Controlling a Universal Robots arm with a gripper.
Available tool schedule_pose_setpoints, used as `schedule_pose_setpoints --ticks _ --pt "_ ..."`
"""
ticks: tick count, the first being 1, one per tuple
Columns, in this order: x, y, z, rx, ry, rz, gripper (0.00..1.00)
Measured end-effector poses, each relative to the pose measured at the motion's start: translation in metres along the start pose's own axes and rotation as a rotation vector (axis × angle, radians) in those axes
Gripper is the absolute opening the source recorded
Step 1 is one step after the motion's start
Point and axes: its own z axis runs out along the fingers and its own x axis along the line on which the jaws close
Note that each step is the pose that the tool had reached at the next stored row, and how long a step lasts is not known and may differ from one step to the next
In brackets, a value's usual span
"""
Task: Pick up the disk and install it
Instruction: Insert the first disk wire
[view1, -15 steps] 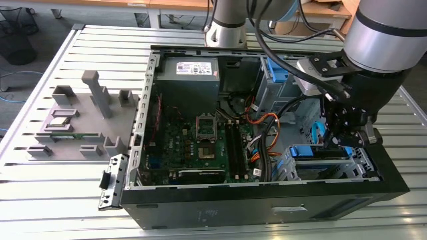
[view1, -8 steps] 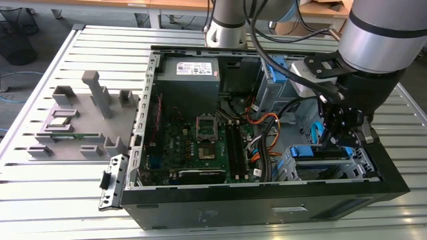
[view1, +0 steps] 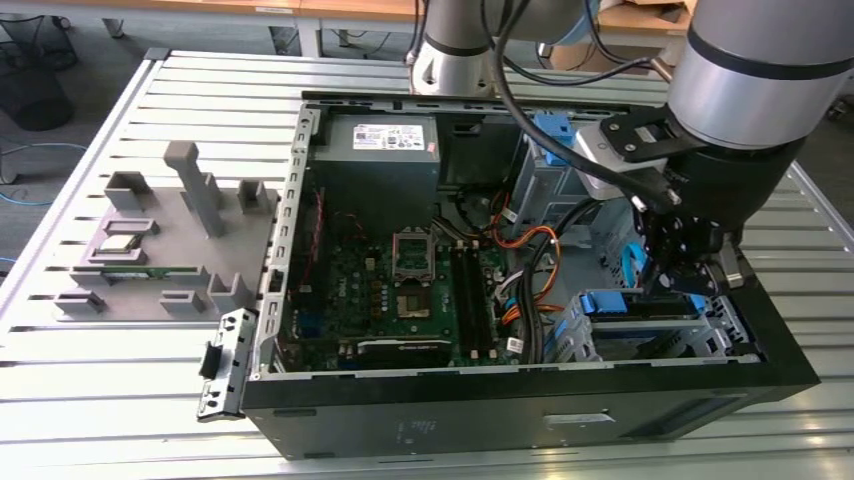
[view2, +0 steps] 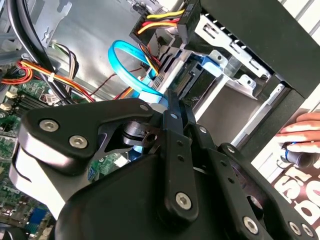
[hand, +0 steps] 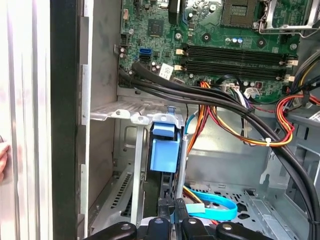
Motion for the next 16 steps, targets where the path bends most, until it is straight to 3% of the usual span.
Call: schedule_pose_setpoints --ticks 8,16 --pt "0.0009 0.0025 0.0005 0.0178 -0.0021 -0.006 0.16" --pt "0.0012 0.0029 0.0013 0.0192 -0.0041 -0.006 0.16"
